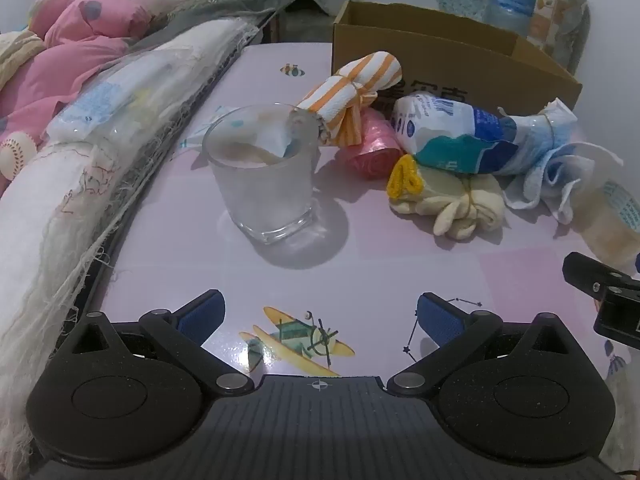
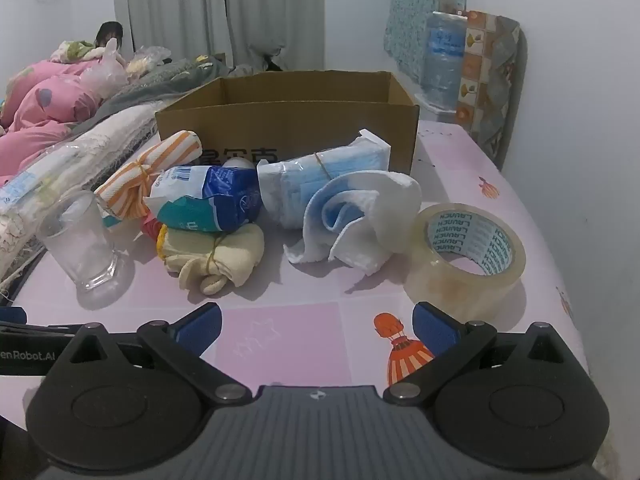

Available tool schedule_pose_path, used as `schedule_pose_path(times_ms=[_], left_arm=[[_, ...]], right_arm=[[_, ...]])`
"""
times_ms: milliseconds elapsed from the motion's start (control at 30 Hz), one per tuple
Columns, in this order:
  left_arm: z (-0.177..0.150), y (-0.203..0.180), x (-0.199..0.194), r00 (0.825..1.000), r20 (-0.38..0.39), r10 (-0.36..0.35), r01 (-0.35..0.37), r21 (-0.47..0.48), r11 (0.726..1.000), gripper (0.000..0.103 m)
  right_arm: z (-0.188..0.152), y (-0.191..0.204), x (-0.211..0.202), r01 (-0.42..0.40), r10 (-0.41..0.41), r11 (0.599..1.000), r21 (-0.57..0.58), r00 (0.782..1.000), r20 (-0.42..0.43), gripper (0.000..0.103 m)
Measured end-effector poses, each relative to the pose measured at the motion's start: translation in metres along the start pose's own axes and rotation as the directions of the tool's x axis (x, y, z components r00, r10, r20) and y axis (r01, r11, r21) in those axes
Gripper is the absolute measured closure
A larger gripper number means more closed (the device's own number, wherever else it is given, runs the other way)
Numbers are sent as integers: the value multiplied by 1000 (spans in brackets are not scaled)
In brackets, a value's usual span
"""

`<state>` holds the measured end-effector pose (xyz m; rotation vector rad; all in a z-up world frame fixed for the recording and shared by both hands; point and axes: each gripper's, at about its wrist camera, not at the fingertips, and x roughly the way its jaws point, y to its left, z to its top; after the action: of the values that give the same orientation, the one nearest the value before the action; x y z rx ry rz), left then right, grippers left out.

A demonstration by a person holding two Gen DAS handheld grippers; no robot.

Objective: Organize soft objects

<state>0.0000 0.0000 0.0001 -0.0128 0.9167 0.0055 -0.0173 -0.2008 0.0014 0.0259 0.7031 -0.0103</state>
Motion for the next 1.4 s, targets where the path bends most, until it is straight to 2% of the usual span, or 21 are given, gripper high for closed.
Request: schedule_pose_path(times_ms=[1400], left_arm=[[2,-15,1,1000,0,-17,17,30,999,0]], right_arm=[[1,-7,2,-4,4,1000,11,999,-35,30]])
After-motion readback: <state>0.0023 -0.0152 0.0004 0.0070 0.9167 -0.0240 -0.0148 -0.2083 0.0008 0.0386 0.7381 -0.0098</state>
